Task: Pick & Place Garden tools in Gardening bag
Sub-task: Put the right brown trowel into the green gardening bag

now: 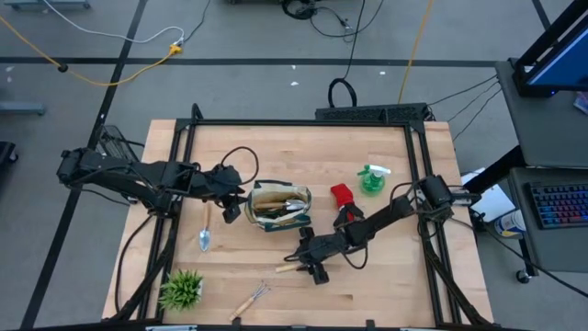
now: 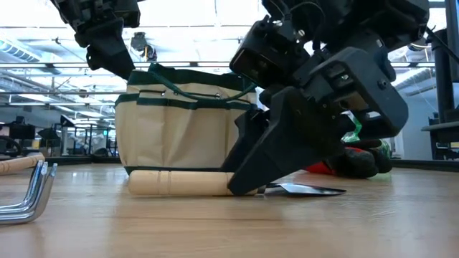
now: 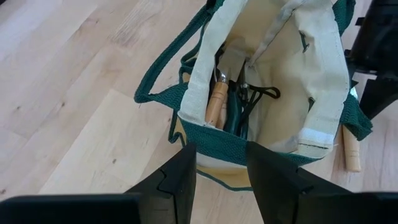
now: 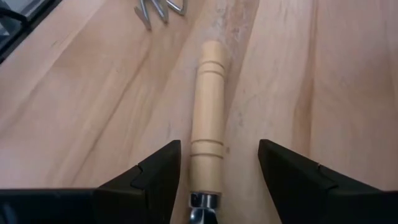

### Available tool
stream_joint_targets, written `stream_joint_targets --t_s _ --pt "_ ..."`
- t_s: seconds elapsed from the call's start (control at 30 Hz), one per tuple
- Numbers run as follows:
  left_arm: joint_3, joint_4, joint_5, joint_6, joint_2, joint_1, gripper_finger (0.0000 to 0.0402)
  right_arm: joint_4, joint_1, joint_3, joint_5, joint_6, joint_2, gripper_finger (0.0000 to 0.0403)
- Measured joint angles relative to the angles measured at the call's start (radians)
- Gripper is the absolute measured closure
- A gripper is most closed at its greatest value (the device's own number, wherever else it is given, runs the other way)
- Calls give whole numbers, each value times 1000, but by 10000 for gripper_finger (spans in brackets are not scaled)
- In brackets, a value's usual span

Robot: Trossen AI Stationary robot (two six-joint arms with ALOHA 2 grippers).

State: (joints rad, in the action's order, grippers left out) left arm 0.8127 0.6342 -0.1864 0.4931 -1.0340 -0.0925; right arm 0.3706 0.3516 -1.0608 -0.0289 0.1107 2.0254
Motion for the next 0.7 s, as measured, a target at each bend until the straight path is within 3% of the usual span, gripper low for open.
stream_joint_targets --t_s 0.3,0.7 --pt "0 0 0 -17 0 0 257 -44 -5 -1 3 -87 -1 226" --pt "0 1 0 -26 0 0 257 -50 -29 0 0 -100 -1 336"
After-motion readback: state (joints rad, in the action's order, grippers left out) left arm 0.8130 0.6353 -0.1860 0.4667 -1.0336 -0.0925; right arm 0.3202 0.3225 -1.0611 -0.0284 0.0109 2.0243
